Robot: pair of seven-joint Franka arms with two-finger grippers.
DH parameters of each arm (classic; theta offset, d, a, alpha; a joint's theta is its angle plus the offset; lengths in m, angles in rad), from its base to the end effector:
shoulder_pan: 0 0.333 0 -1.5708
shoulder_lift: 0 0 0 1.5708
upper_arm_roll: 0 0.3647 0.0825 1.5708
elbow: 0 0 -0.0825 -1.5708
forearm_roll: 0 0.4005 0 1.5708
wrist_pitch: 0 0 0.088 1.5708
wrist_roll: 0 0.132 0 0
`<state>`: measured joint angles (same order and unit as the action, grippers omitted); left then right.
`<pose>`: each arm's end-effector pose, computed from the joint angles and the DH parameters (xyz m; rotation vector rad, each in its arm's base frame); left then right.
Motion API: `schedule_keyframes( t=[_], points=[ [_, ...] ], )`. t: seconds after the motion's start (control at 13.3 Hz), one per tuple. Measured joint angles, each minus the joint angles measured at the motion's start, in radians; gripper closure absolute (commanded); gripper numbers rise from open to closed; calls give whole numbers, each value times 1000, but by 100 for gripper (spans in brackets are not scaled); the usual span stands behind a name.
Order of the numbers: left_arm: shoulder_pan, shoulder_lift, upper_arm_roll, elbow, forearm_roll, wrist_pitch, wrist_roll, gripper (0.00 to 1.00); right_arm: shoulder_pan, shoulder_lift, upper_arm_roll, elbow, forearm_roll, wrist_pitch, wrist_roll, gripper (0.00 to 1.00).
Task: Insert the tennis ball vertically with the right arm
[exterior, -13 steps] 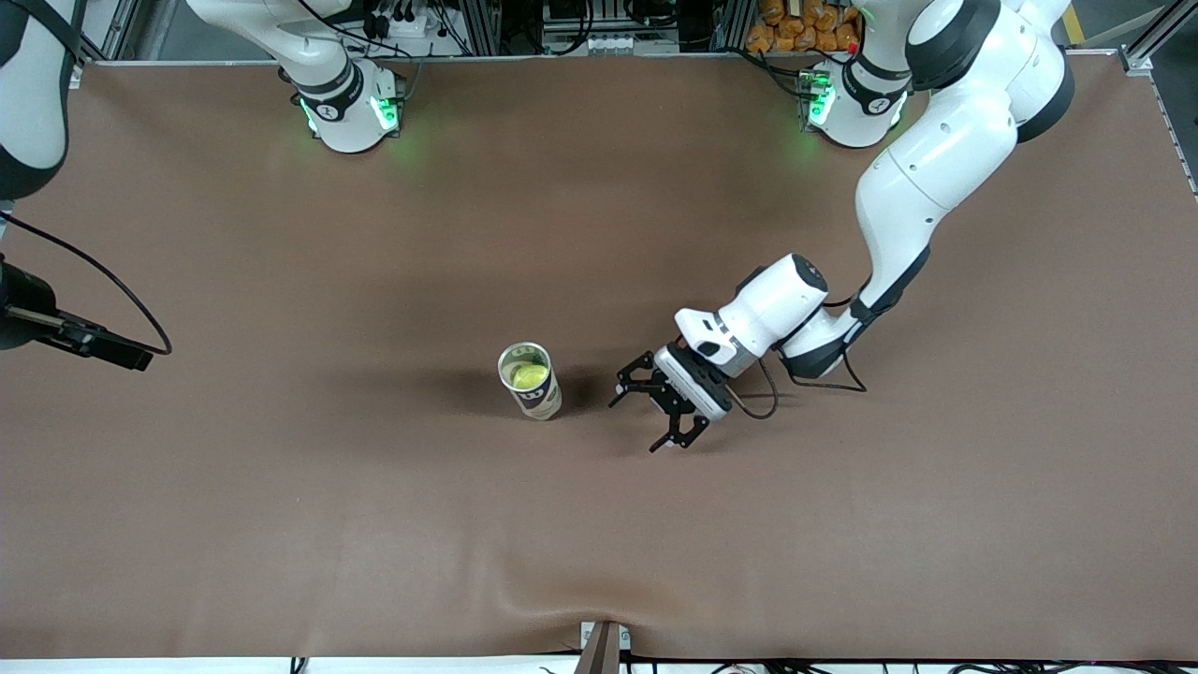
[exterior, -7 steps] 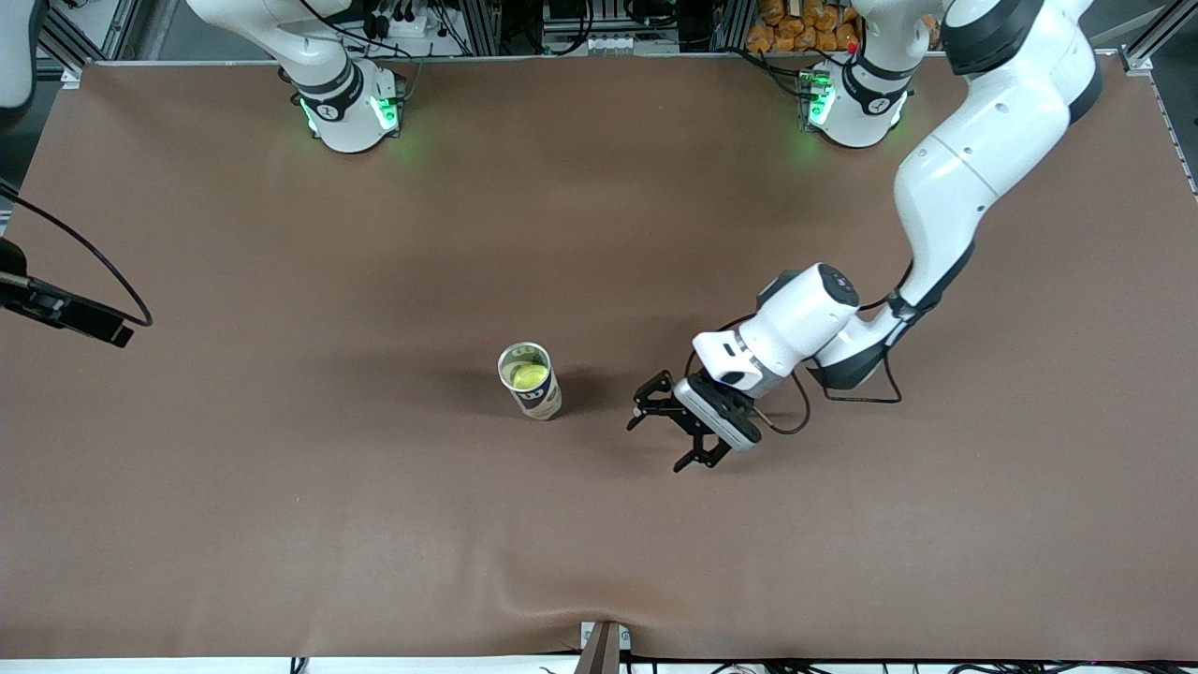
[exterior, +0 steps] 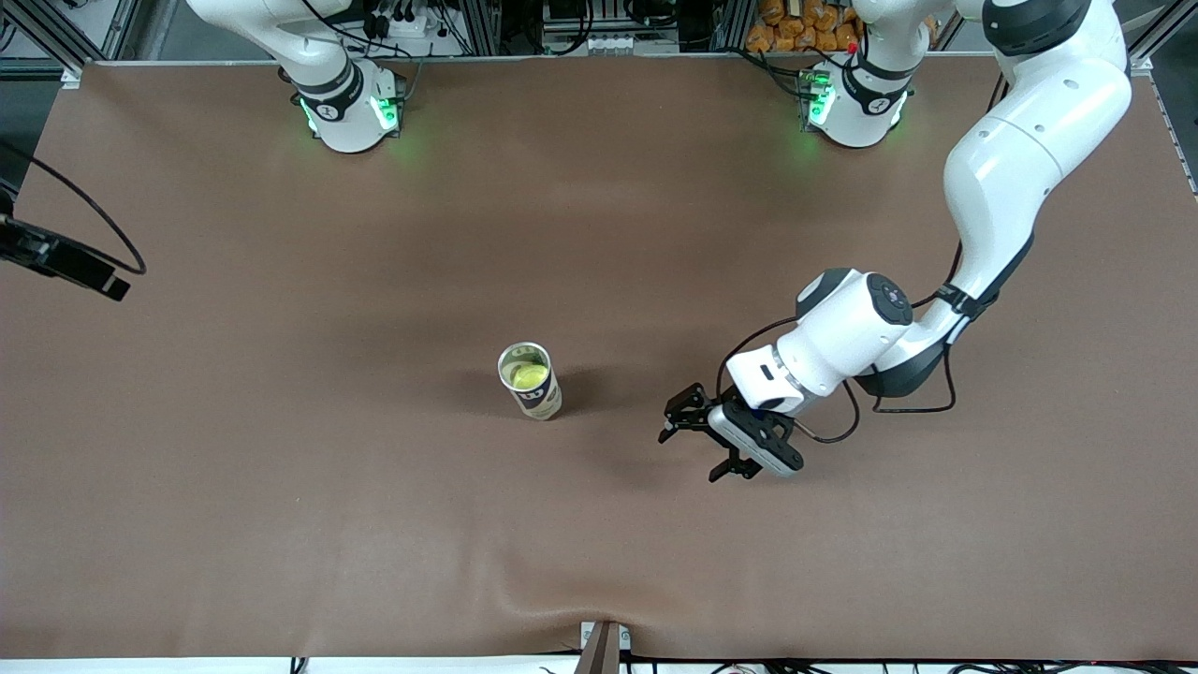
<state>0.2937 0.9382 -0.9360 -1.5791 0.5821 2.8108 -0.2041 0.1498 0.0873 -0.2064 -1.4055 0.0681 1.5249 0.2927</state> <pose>0.7239 -0.3310 0.3242 2.4633 -0.5780 0.7191 0.5983 -0.0181 0.6747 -3.0420 0.5284 -0.0428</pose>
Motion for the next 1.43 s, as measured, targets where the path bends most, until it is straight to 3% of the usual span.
schedule_keyframes(
  t=[0.38, 0.6, 0.75, 1.2, 1.43],
  points=[
    [10, -37, -30, 46, 0, -144, -72, 0, -55, -70, 5, -84, 12, 50, -102, 0],
    [40, -43, -64, 65, -1, -215, -98, 0, -173, -76, 109, -91, 30, 55, -110, 0],
    [52, -45, -89, 88, -1, -277, -117, 0, -190, -76, 136, -94, 30, 67, -110, 0],
    [53, -49, -124, 161, -4, -456, -150, 0, -187, -76, 137, -95, 30, 76, -109, 0],
    [52, -55, -134, 172, -5, -496, -177, 0, -138, -79, 98, -95, 30, 75, -108, 0]
  ],
)
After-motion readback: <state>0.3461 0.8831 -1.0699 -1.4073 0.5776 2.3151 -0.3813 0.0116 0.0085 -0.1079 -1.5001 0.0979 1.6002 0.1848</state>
